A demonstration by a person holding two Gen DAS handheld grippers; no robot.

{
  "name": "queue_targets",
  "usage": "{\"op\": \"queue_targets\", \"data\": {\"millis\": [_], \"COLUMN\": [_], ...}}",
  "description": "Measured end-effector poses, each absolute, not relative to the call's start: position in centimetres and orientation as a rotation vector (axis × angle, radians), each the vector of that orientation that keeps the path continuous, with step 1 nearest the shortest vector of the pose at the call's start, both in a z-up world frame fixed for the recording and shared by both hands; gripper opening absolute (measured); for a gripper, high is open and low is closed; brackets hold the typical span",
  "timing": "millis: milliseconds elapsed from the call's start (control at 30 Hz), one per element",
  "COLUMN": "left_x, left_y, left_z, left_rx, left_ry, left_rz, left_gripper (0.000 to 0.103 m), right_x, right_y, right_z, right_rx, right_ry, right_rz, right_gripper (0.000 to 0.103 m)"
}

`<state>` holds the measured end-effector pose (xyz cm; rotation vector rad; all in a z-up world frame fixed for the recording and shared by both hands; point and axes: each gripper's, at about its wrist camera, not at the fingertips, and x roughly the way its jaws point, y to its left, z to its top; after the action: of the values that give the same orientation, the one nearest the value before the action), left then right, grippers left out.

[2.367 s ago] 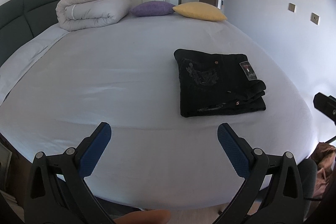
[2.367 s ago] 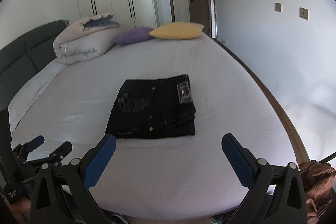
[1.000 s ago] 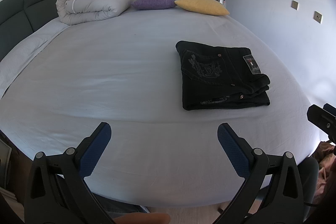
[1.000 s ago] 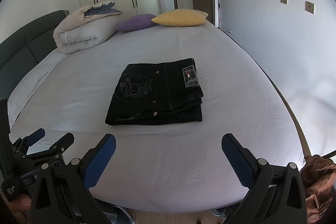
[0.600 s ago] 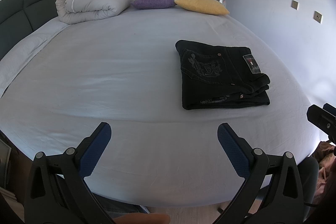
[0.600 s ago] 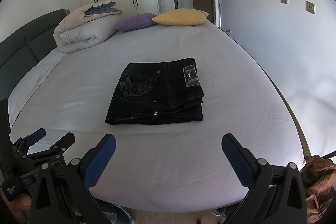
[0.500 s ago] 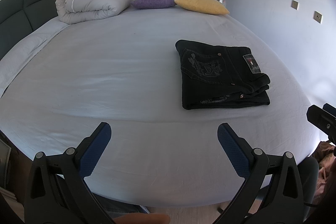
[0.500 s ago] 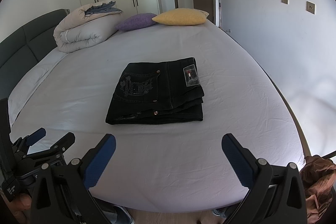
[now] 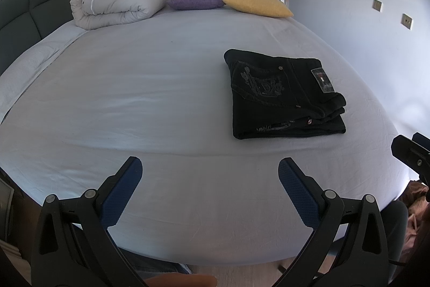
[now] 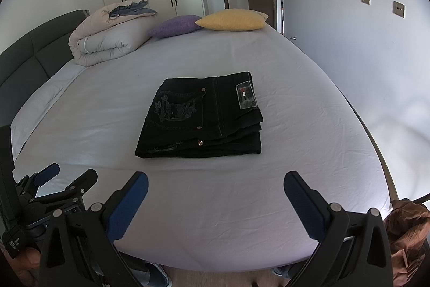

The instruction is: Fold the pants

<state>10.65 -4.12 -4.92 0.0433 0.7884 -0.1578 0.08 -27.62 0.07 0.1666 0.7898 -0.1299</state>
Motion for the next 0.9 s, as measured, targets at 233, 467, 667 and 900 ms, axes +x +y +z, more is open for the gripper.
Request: {"op": "queue_targets", "data": {"millis": [233, 467, 667, 900], "left_x": [10.73, 10.7, 10.63, 10.53], "left_y": [-4.02, -3.96, -3.9, -3.79], "left_z": [-5.08, -5.12, -5.19, -5.33], "left_rx": [0.043, 0.043, 0.044, 0.04], "left_ry": [0.794, 0.796, 0.798, 0.805], "left_rz": [-0.163, -0.165, -0.166, -0.168], "left_gripper": [0.103, 0.103, 0.103, 0.103], "right_x": [0.06, -0.03, -0.08, -0.03], "right_y": [-27.56, -27.44, -27.39, -27.41], "right_z": [0.09, -0.05, -0.18, -0.25], "right_rx": [0.167, 0.166, 0.166, 0.166], "right_ry": [0.79, 0.793, 0.795, 0.797], "right_rz": [-0.13, -0.127, -0.124, -0.123], "right_gripper": [0.103, 0.103, 0.103, 0.103]}}
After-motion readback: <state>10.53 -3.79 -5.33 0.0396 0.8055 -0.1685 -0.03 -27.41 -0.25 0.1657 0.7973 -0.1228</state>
